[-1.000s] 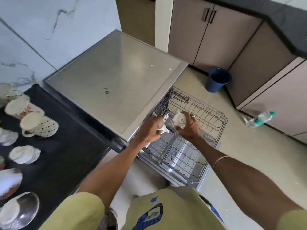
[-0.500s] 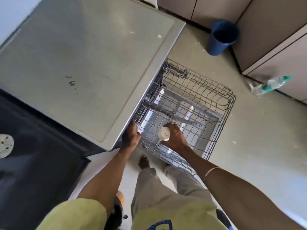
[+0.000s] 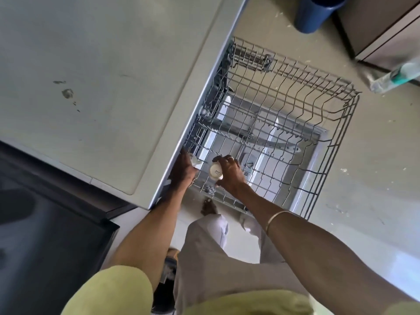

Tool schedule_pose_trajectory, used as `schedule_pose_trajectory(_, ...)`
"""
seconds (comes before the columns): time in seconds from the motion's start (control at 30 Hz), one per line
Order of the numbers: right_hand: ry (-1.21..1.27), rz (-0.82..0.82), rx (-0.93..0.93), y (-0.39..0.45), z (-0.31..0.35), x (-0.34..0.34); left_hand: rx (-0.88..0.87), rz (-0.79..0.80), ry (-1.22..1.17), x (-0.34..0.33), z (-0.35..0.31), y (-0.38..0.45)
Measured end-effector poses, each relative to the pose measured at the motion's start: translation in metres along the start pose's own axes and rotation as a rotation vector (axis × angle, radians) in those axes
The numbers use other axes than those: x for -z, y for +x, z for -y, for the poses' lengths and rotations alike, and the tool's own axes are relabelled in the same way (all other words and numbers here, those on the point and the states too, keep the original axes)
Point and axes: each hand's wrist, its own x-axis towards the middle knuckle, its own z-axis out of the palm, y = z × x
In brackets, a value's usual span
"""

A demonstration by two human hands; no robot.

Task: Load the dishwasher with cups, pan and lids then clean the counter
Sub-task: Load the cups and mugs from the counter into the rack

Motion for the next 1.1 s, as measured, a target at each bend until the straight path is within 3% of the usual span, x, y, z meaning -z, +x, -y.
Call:
schedule_pose_trajectory(0.17, 0.016, -0.007, 0.027, 0.005, 0.001, -0.02, -0.054, -0.127, 0.134, -0.01, 0.012, 0.004)
schedule_pose_trajectory(0.33, 0.028, 0.024, 0.017, 0.0, 0.001, -0.026, -0.049, -0.143, 0.188, -0.013, 0.012, 0.004)
schedule_pose_trajectory(0.63, -0.042, 0.086, -0.041, -0.019, 0.005, 0.035, -0.107, -0.207, 0.187, -0.004, 0.001, -0.036)
schedule_pose_trajectory(1.0, -0.033, -0.141, 0.078, -0.036, 0.074, 0.127, -0.153, -0.176, -0.043, 0.044, -0.058, -0.097)
schedule_pose_trajectory(1.1, -0.024, -0.255, 0.171, -0.037, 0.099, 0.152, -0.257, -0.285, -0.043, 0.067, -0.074, -0.107)
